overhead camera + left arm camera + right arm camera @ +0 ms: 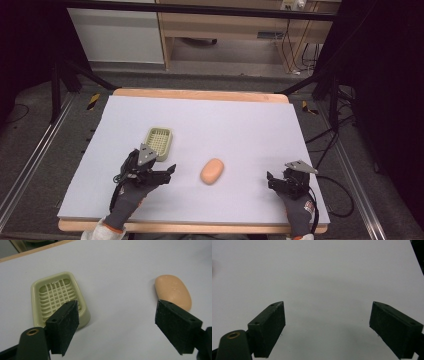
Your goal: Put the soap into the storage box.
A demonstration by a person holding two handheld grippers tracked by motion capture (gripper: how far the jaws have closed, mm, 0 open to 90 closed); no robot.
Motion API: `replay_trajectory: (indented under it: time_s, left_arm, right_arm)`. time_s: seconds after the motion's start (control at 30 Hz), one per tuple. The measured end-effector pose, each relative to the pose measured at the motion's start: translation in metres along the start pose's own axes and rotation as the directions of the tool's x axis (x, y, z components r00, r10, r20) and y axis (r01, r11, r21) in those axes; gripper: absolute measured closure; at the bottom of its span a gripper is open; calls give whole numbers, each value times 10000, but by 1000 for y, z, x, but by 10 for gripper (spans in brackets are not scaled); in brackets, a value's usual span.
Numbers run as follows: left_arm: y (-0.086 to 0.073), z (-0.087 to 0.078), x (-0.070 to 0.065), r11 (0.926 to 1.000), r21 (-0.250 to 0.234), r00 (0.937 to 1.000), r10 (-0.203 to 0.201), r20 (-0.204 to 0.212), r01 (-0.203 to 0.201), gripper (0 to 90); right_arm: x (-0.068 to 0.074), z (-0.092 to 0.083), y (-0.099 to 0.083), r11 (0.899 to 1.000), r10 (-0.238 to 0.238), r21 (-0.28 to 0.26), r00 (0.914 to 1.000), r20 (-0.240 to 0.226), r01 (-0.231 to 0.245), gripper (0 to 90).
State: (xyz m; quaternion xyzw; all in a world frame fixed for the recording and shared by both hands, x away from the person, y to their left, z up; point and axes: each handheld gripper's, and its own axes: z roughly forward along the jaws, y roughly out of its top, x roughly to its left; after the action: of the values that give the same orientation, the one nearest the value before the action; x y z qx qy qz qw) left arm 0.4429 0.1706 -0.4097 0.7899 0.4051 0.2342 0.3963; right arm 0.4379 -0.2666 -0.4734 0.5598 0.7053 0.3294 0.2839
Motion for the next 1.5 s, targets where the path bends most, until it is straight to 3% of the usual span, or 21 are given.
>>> replay_trajectory:
  time_s: [0.63,1.5]
  left_arm:
    - [17,17,-24,9995,9,9989,311,349,-312,179]
    - [27,35,-40,9985,252,9973,481,559,-495,166]
  right_arm:
    - [0,0,0,10000,30,52,10000,-23,-30,135]
    - [0,1,0,9999,68,79,10000,-27,-67,132]
